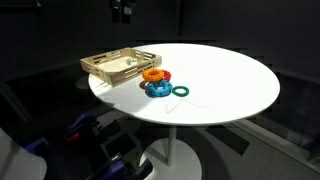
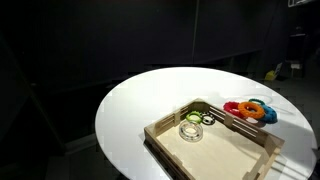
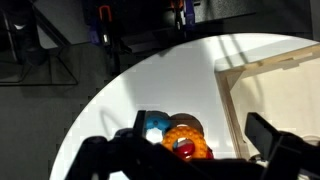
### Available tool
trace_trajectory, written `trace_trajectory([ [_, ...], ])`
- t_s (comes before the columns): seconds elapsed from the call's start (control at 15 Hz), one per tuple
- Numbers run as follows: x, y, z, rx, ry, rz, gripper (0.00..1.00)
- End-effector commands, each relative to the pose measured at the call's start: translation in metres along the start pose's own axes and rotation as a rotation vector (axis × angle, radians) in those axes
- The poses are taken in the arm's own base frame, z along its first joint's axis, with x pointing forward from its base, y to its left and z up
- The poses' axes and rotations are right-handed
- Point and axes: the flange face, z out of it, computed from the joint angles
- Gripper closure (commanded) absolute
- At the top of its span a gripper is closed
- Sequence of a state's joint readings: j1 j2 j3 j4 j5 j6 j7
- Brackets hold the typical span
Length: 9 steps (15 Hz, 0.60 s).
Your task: Pick up the orange ring from the tray and put it on the rings on the table
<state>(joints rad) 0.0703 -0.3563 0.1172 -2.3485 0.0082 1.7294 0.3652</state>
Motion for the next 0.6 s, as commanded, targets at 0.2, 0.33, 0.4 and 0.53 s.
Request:
trace_trajectory([
  [0.2, -0.04, 0.015, -0.059, 0.063, 0.126, -0.079, 0.0],
  [0.33, -0.047, 0.016, -0.066, 0.08, 0.149, -0.092, 0.0],
  [0.4, -0.049, 0.016, -0.067, 0.093, 0.153, -0.105, 0.0],
  [0.53, -0.044, 0.013, -0.064, 0.069, 0.16, -0.082, 0.0],
])
